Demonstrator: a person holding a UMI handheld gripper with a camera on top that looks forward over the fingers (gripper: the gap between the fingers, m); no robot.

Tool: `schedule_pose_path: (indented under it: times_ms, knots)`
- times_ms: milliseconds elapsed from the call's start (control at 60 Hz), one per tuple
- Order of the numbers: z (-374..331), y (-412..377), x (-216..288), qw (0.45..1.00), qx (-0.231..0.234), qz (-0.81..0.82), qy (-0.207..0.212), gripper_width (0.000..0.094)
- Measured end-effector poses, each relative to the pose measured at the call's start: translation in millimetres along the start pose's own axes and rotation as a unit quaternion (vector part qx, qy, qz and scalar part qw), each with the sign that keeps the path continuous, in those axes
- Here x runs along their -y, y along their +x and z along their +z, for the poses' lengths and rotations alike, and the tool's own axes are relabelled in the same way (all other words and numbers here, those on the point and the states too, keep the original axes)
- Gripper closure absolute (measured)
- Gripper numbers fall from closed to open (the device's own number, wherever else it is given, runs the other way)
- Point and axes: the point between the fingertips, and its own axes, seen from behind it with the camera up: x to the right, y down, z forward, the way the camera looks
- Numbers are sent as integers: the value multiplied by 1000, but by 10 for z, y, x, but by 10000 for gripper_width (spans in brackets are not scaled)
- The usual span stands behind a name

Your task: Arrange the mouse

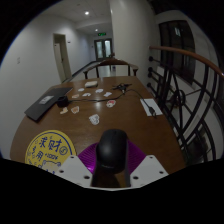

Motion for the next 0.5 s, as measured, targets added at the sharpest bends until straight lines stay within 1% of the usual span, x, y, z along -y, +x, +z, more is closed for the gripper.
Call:
schedule_pose_path:
  times_ms: [67,150,200,283,383,450,500]
  knots:
    - [-34,25,-2,1000,6,-5,7,586]
    - [-173,117,-37,1000,-4,9,0,588]
    - [-346,134,120,1000,-3,9,22,589]
    - [-736,-50,480,997,0,-17,73,589]
    - [-1220,-743,917,989,47,-49,129,587]
    - [-1448,-1253,1059,982,81,-74,152,586]
    - [-1462,-1604,1080,978,100,-87,159,585]
